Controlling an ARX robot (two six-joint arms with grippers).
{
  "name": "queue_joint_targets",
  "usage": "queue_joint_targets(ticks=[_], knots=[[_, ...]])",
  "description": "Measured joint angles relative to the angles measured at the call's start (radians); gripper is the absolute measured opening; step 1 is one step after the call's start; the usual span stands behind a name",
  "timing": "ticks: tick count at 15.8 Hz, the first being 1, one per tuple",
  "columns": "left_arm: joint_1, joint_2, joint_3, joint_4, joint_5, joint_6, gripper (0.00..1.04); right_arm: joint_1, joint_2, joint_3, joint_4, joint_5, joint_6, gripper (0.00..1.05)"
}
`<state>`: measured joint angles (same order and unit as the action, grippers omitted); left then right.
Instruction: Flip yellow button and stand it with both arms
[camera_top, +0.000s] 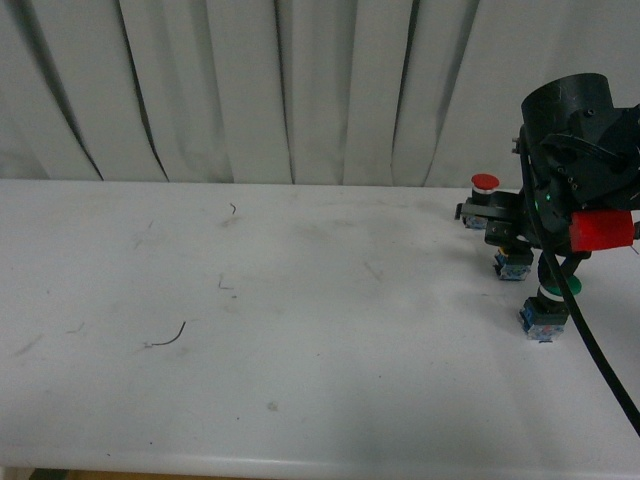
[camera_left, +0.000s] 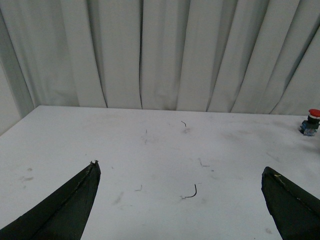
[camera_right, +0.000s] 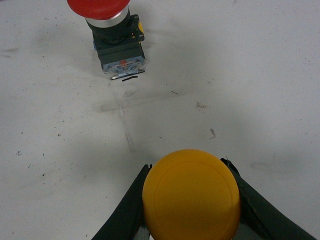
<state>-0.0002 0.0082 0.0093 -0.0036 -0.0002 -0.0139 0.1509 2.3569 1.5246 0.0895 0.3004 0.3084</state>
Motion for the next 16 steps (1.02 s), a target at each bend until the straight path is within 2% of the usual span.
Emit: queue_joint_targets(ticks=[2,3,5,7,10,11,13,16], knots=[[0.0,0.0,0.0,0.0,0.0,0.0,0.98,0.0,0.0,0.0,-0.006,-0.002,0.012,0.36],[0.0,0.0,0.0,0.0,0.0,0.0,0.98,0.0,0.0,0.0,-0.007,-0.004,0.014,0.42],[0.0,0.0,0.0,0.0,0.0,0.0,0.98,0.0,0.0,0.0,-0.006,-0.006,0.017,0.64],[0.0,0.0,0.0,0.0,0.0,0.0,0.98,0.0,0.0,0.0,-0.006,-0.013,0.019,0.63],[0.0,0.0,0.0,0.0,0.0,0.0,0.98,-0.002,-0.003,-0.006,0.011,-0.029,0.036,0.96],[0.0,0.0,0.0,0.0,0.0,0.0,0.98,-0.002,-0.014,-0.026,0.025,-0.04,0.043,1.0],[0.0,0.0,0.0,0.0,0.0,0.0,0.98,-0.008,-0.079,-0.1,0.086,-0.065,0.043,0.98],[0.0,0.0,0.0,0.0,0.0,0.0,0.98,-0.042,-0.304,-0.285,0.273,-0.101,0.027,0.98]])
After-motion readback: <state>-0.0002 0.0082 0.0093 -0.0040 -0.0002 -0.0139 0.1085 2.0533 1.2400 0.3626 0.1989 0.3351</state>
